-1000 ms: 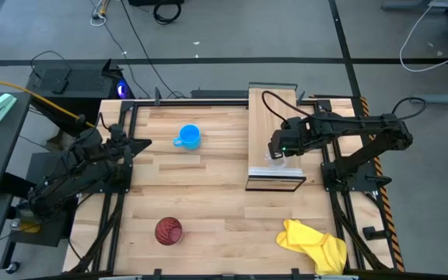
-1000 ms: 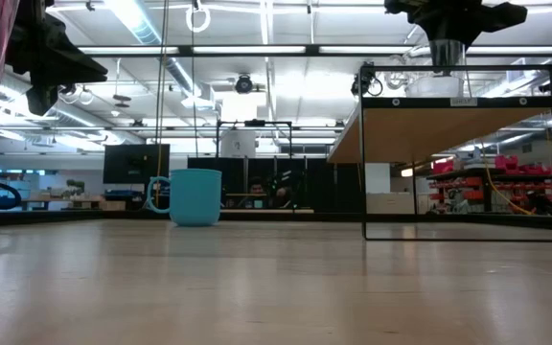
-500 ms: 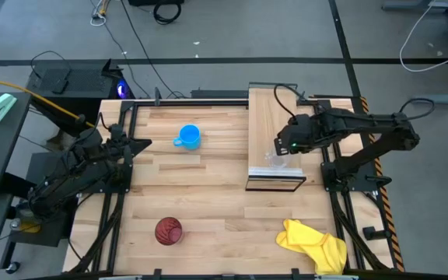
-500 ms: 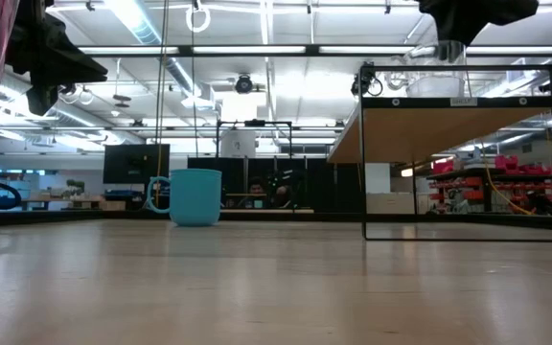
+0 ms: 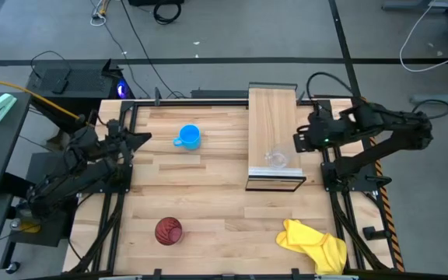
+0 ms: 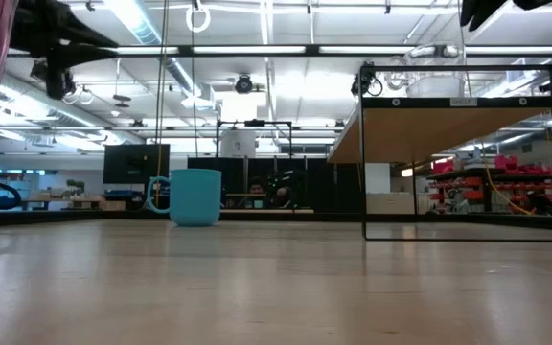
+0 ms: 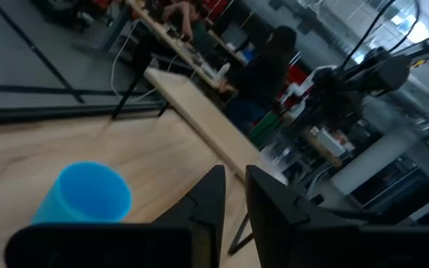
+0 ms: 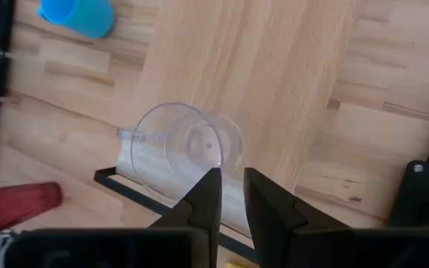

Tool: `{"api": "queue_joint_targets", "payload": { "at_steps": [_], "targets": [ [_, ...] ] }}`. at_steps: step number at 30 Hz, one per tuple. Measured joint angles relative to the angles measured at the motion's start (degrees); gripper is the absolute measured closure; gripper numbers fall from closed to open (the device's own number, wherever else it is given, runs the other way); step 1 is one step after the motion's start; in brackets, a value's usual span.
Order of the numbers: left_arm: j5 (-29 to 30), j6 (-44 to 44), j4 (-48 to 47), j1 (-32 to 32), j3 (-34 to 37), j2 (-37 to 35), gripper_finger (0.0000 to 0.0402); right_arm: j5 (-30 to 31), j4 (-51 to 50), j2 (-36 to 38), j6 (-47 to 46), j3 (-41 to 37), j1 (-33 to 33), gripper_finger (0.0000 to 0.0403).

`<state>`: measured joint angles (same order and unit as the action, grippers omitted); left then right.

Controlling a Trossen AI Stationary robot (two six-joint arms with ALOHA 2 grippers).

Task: Stack small to large cups/mugs on shelf
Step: Put the blue cup on the shelf

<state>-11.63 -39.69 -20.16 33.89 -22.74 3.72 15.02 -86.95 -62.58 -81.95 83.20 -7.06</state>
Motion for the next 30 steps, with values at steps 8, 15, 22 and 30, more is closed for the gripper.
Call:
{"api": "queue_joint_targets", "payload": {
  "at_steps": [8,15,22,30],
  "targets": [
    [-2.6,-0.3,11.4,0.0,-0.1,13.7,0.0339,2.8,0.0,3.3,2.8,0.0,0.0,0.0337],
    [-3.9,2.4,10.9,-1.2,-9.1,29.2,0.0349,2.9,-0.1,4.8,9.2,0.0,0.0,0.0337],
    [3.3,6.4,-13.4,-4.5,-27.2,46.1,0.0359,3.0,-0.2,5.4,16.6,0.0,0.0,0.0337],
    [9.3,5.9,-31.1,-9.0,-37.9,65.6,0.0356,6.0,-0.2,5.3,22.9,0.0,0.0,0.0337]
  ]
}}
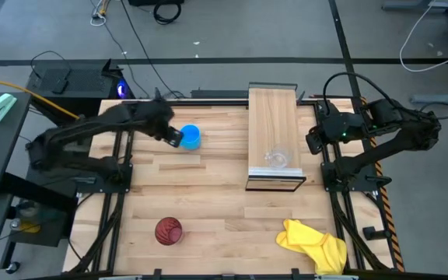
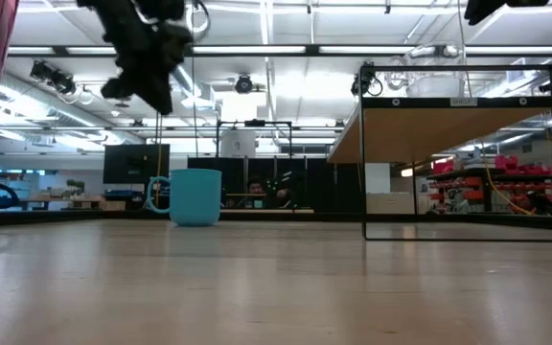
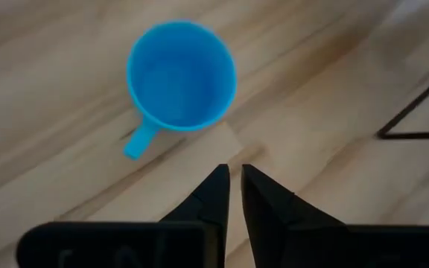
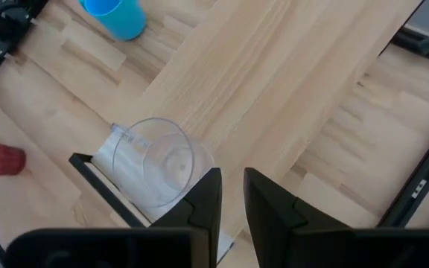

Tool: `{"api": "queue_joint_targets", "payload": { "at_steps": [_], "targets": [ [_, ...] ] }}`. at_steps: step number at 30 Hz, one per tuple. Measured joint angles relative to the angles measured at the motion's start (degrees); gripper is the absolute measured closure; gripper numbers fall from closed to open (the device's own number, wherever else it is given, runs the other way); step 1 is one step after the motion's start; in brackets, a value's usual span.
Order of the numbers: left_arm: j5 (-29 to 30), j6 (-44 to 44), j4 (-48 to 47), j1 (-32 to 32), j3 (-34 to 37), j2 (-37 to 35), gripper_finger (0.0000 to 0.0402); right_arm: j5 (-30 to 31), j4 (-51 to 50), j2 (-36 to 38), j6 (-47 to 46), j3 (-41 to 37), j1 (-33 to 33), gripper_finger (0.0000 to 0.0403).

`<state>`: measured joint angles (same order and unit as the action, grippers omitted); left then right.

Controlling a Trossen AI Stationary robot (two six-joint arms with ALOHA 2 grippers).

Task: Stack small to large cups/mugs on shelf
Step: Put the blue cup on the shelf

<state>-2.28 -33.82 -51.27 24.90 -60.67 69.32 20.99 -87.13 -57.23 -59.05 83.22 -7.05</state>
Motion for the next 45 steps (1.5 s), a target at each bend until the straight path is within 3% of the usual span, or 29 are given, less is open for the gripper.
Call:
{"api": "queue_joint_targets", "payload": {
  "at_steps": [11,20,45],
  "targets": [
    [0.5,3.2,-1.6,5.7,-6.9,17.2,0.0322,0.0,0.0,0.0,0.7,0.0,0.0,0.0337],
    [5.8,5.3,-1.5,9.3,-11.4,20.3,0.0293,0.0,0.0,0.0,0.7,0.0,0.0,0.0337],
    [4.4,7.9,-1.7,9.7,-10.9,29.5,0.0282,0.0,0.0,0.0,1.5,0.0,0.0,0.0337]
  ]
}}
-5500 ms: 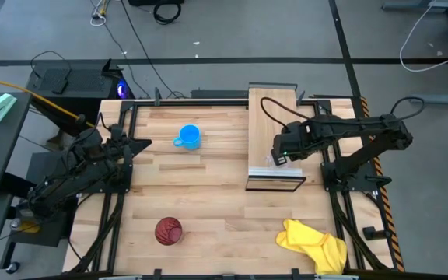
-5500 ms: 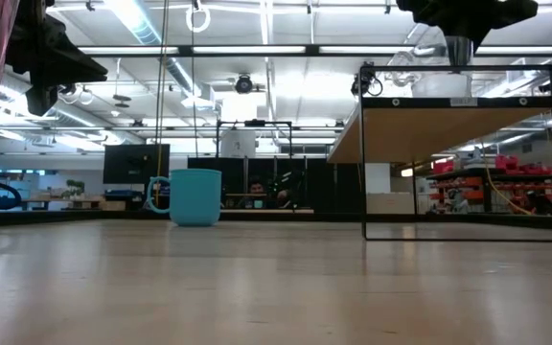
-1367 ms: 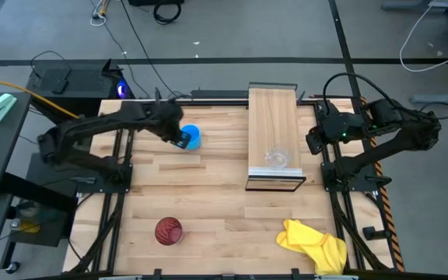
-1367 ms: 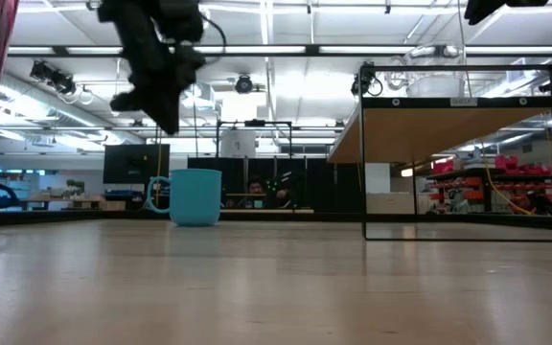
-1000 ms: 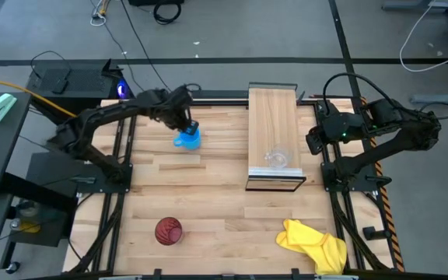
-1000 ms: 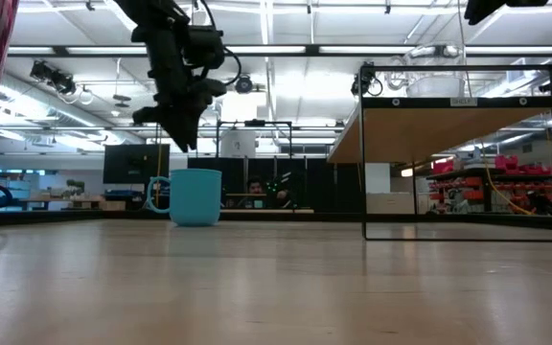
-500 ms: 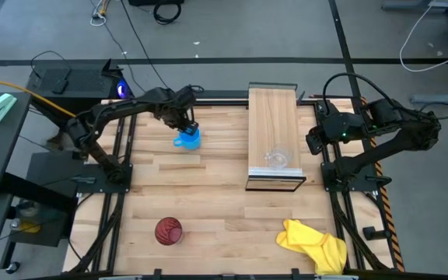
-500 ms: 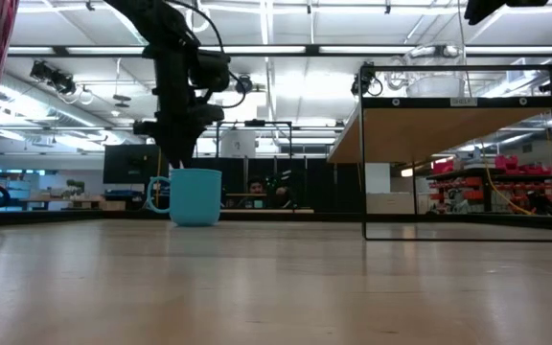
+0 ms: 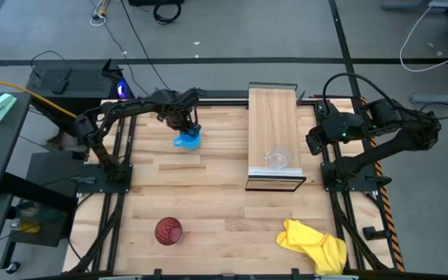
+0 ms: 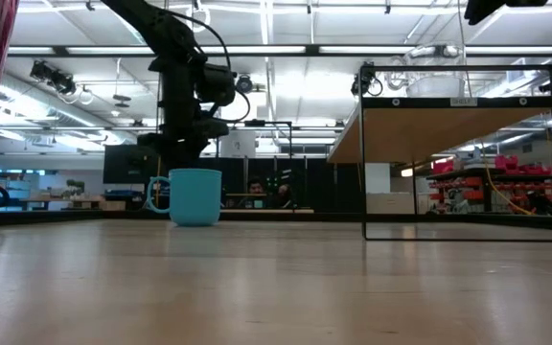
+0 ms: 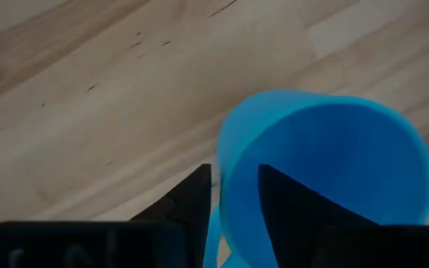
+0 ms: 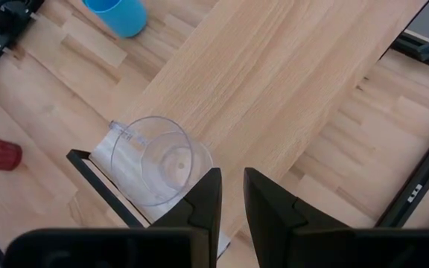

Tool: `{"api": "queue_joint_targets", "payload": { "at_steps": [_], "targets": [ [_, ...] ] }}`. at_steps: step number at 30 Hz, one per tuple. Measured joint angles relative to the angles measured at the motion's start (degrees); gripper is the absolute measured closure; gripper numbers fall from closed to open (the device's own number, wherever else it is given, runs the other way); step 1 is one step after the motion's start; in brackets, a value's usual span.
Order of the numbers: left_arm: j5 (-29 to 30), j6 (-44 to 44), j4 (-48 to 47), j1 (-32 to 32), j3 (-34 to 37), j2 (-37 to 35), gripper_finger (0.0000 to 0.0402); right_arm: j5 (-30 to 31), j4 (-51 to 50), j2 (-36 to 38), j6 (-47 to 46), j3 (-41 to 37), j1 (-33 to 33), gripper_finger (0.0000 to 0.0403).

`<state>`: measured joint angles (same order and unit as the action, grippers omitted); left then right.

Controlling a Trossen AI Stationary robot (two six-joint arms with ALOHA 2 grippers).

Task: Stack small to large cups/mugs on shelf
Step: Put the blue cup on the shelf

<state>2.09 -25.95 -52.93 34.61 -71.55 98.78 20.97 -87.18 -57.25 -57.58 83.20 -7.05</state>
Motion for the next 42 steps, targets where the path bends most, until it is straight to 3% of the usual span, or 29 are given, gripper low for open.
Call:
{"api": "queue_joint_targets", "payload": {
  "at_steps": [12,18,23,32,42],
  "targets": [
    [-1.7,-0.4,4.8,-1.9,-0.2,0.0,0.0388,0.6,0.0,0.0,0.4,0.0,0.0,0.0337],
    [-3.4,-0.3,7.9,-5.4,-0.2,0.0,0.0375,2.5,0.0,0.0,0.4,0.0,0.0,0.0337],
    [-3.5,-0.3,7.3,-9.4,-1.4,0.0,0.0390,2.6,0.0,0.0,0.4,0.0,0.0,0.0337],
    [-3.4,-0.3,3.7,-16.6,-11.5,0.0,0.0391,2.7,0.0,0.0,0.4,0.0,0.0,0.0337],
    [-2.1,-0.4,-5.3,-17.7,-21.3,3.2,0.0390,2.7,0.2,-0.2,0.3,0.0,0.0,0.0337]
  ]
}}
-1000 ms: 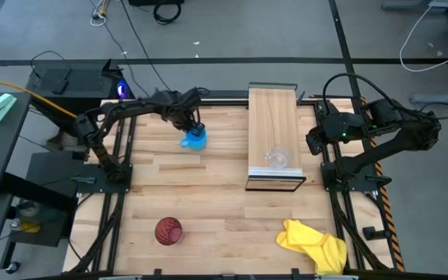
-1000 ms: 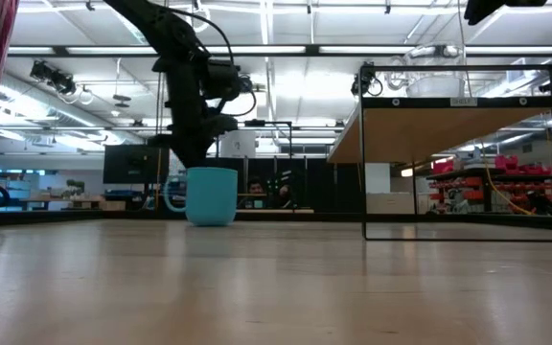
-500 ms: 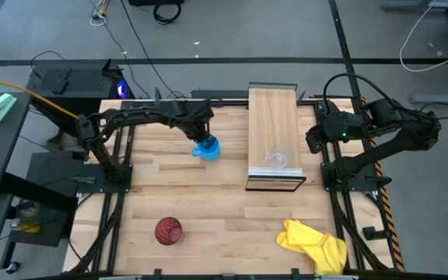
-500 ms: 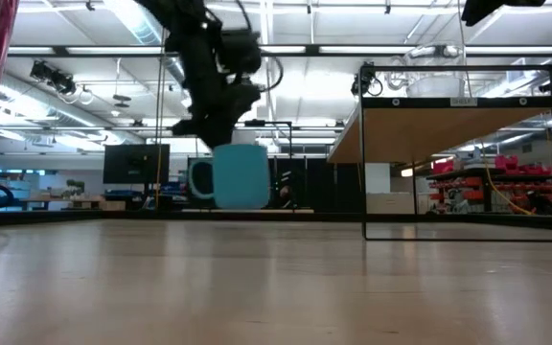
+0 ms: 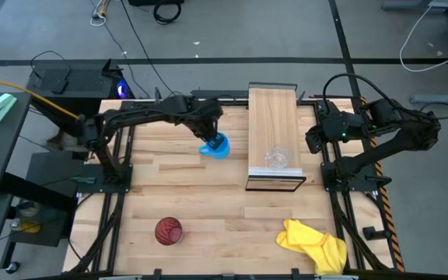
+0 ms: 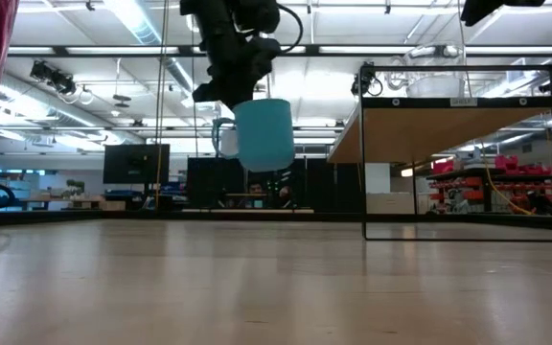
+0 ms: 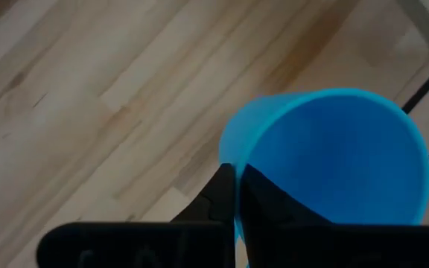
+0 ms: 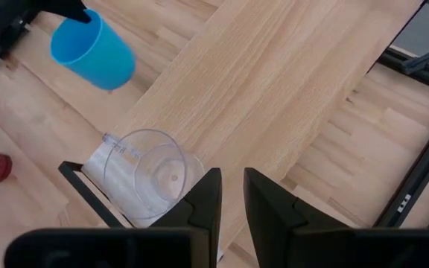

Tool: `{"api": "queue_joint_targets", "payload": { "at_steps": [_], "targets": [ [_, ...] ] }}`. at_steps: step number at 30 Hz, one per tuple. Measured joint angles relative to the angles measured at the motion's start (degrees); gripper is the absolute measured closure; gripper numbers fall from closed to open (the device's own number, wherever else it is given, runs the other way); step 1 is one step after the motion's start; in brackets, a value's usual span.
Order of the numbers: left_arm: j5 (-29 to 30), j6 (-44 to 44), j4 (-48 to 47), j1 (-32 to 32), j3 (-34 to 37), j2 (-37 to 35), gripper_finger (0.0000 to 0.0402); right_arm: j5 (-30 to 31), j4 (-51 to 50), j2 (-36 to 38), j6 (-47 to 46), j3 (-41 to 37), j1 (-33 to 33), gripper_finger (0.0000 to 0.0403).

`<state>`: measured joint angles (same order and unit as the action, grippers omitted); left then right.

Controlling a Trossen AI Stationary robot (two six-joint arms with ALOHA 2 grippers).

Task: Stack small to large cups/mugs on shelf
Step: Put the blue cup on the shelf

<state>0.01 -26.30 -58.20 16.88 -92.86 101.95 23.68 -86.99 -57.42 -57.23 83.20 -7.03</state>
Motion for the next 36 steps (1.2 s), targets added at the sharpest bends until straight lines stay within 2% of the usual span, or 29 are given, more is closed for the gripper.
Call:
{"api": "queue_joint_targets", "payload": {
  "at_steps": [9,18,24,30,36],
  "targets": [
    [-0.1,2.7,-6.4,-1.8,-9.0,8.4,0.0390,0.0,0.1,-0.8,0.4,0.0,0.0,0.0337],
    [3.2,5.6,-14.9,-0.5,-26.9,12.9,0.0390,0.0,0.0,-0.9,0.7,0.0,0.0,0.0337],
    [4.1,6.0,-15.5,1.1,-35.7,14.3,0.0390,1.1,0.0,-0.9,0.9,0.0,0.0,0.0337],
    [4.0,6.7,-15.0,1.6,-38.7,14.8,0.0390,2.6,0.0,-1.1,1.5,0.0,1.7,0.0337],
    [3.6,7.3,-10.1,1.2,-39.6,15.9,0.0390,2.7,0.2,-2.0,5.7,0.0,7.0,0.0337]
  ]
}}
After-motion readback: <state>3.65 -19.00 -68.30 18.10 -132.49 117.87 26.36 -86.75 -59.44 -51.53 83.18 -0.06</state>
